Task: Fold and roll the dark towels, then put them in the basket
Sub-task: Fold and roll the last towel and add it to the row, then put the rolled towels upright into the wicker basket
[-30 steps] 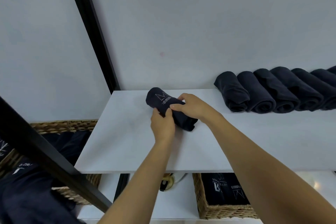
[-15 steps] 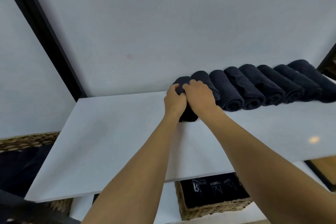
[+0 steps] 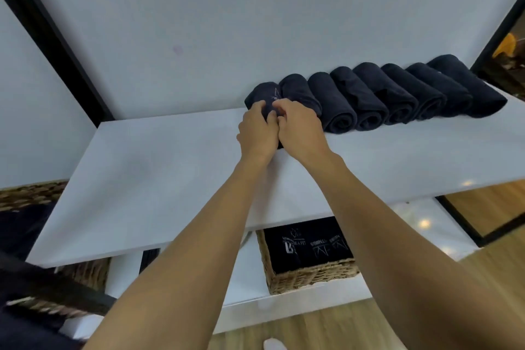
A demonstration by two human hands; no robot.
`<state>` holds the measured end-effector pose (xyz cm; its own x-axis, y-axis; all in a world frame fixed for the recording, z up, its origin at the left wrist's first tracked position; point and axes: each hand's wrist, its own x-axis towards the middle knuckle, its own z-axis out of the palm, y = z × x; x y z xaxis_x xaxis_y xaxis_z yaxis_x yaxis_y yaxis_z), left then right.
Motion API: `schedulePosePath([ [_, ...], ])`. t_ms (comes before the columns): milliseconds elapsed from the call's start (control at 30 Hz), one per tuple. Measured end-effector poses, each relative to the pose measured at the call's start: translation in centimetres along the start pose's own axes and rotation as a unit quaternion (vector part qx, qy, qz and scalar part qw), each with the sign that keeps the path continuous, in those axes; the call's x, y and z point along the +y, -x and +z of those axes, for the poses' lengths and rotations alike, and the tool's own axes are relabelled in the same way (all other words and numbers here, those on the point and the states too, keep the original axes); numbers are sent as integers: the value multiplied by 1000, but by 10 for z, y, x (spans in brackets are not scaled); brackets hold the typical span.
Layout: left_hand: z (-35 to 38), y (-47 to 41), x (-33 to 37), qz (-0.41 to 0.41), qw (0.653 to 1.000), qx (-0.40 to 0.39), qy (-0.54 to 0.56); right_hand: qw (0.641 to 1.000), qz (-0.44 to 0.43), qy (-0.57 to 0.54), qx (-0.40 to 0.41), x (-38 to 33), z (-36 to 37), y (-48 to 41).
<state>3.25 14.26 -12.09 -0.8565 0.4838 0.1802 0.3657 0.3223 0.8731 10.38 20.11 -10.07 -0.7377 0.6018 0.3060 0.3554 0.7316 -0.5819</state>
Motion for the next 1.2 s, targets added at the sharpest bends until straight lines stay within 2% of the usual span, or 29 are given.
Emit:
schedulePosePath([
  [200,-12,68,-4,37,999,11,-14,988,43,-147,22,-3,-3,80],
  [367,-11,150,-20,91,993,81,4,966,89,-241,39,1,3,149],
  [500,-3,198,-34,156,981,114,-13,937,129,-316,75,16,7,192],
  [600,15,220,-43,184,975,117,-30,908,202,-364,55,40,17,213],
  [667,37,234,-64,127,986,99,-39,891,269,-366,22,67,29,225],
  [733,60,243,-96,-4,995,77,-66,861,349,-371,-7,95,42,235],
  [800,77,244,-124,-171,979,44,-98,798,444,-407,-24,117,51,241],
  [867,87,242,-139,-278,956,9,-96,730,526,-436,-26,137,59,243],
  [1000,104,225,-158,-335,938,-17,-84,661,599,-450,-36,170,80,239],
  [1200,108,213,-173,-416,909,21,-19,620,619,-480,-52,179,95,217],
])
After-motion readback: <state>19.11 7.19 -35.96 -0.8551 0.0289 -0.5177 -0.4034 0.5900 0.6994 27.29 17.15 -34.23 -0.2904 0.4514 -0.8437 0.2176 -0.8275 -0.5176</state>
